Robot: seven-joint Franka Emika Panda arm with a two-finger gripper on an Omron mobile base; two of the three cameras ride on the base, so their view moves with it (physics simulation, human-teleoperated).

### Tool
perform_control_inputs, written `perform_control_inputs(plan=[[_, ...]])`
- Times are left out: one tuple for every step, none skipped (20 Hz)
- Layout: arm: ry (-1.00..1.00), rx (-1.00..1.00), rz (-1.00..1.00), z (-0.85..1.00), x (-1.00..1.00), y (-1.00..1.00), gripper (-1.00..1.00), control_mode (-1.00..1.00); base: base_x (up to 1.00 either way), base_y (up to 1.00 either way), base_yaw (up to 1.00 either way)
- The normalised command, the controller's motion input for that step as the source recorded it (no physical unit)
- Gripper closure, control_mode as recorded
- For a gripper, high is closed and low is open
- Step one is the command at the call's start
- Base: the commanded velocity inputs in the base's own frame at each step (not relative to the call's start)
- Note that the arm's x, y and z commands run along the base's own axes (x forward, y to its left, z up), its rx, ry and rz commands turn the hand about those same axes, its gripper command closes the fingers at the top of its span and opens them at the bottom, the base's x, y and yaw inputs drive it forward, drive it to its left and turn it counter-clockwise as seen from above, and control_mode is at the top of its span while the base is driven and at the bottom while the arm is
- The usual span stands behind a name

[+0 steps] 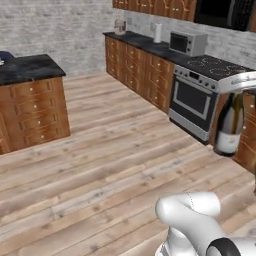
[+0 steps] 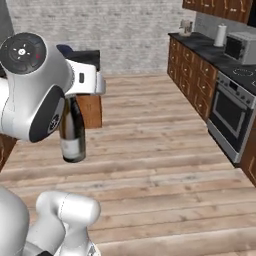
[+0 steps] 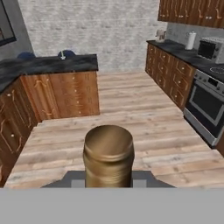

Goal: Get the candle and the wine from the cabinet and move them to the dining counter.

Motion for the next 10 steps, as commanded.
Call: perform_control_inputs(plan=[[0.00, 0.00, 0.00, 0.00, 0.00, 0.00, 1.00, 1.00, 0.94, -0.76, -0.09], [0.00, 0.00, 0.00, 0.00, 0.00, 0.00, 1.00, 1.00, 1.00, -0.78, -0.08], [0.00, 0.00, 0.00, 0.00, 0.00, 0.00, 1.00, 1.00, 1.00, -0.57, -0.05], [0.00, 0.00, 0.00, 0.00, 0.00, 0.00, 1.00, 1.00, 1.00, -0.10, 0.00], [0.00, 0.00, 0.00, 0.00, 0.00, 0.00, 1.00, 1.00, 1.00, 0.00, 0.00], [0.00, 0.00, 0.00, 0.00, 0.00, 0.00, 1.00, 1.00, 1.00, 0.05, 0.03], [0.00, 0.00, 0.00, 0.00, 0.00, 0.00, 1.00, 1.00, 1.00, 0.00, 0.15], [0.00, 0.00, 0.00, 0.00, 0.00, 0.00, 1.00, 1.00, 1.00, 0.00, 0.20], [0.00, 0.00, 0.00, 0.00, 0.00, 0.00, 1.00, 1.00, 1.00, 0.19, 0.22], [0.00, 0.00, 0.00, 0.00, 0.00, 0.00, 1.00, 1.00, 1.00, 0.25, 0.25]])
